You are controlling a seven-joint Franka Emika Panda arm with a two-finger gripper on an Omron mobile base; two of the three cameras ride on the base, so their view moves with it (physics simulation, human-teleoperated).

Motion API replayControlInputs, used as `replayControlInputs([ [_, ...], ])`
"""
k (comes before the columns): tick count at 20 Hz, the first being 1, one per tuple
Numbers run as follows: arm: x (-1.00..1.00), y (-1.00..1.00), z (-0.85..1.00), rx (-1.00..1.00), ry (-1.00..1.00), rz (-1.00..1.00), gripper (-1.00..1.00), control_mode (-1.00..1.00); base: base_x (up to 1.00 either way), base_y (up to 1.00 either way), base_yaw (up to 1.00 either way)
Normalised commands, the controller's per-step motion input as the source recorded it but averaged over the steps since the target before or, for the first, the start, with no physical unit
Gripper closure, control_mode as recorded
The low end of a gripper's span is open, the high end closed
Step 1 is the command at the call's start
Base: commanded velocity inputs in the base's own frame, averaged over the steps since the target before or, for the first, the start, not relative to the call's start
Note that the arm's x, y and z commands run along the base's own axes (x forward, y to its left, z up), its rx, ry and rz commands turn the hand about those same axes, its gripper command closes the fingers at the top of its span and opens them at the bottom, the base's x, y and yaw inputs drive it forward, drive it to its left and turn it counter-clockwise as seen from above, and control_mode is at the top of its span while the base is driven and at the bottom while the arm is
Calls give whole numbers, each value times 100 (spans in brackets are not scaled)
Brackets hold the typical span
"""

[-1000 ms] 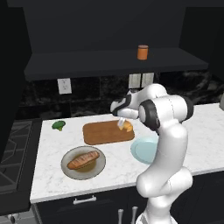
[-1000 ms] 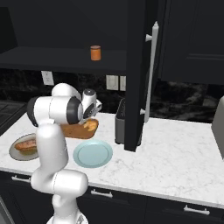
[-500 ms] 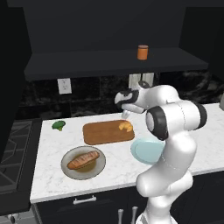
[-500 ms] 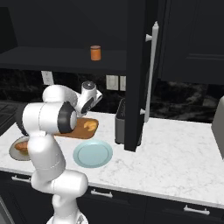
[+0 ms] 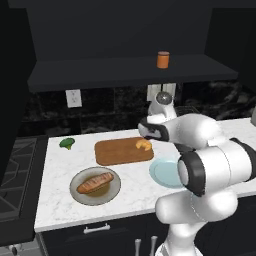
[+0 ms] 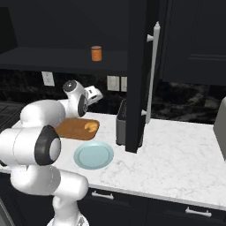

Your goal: From the different types of pastries on the counter, select a croissant and place it on the cutting board. Then retrieve a jar of jam from the cabinet and place it alongside the croissant on the cutting board.

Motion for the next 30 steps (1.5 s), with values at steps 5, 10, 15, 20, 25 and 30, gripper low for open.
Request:
replayControlInputs([
  [5, -56, -4, 100, 15, -7, -52, -100, -100, 0, 0, 0],
  [10, -83, -5, 100, 20, -9, -44, -100, -100, 0, 0, 0],
  [15, -96, -1, 100, 21, -12, -41, -100, -100, 0, 0, 0],
  [20, -75, 0, 100, 4, -26, -28, -100, -100, 0, 0, 0],
  [25, -59, 0, 100, 0, -33, -11, -100, -100, 0, 0, 0],
  [30, -16, 6, 100, 1, -9, -8, -100, -100, 0, 0, 0],
])
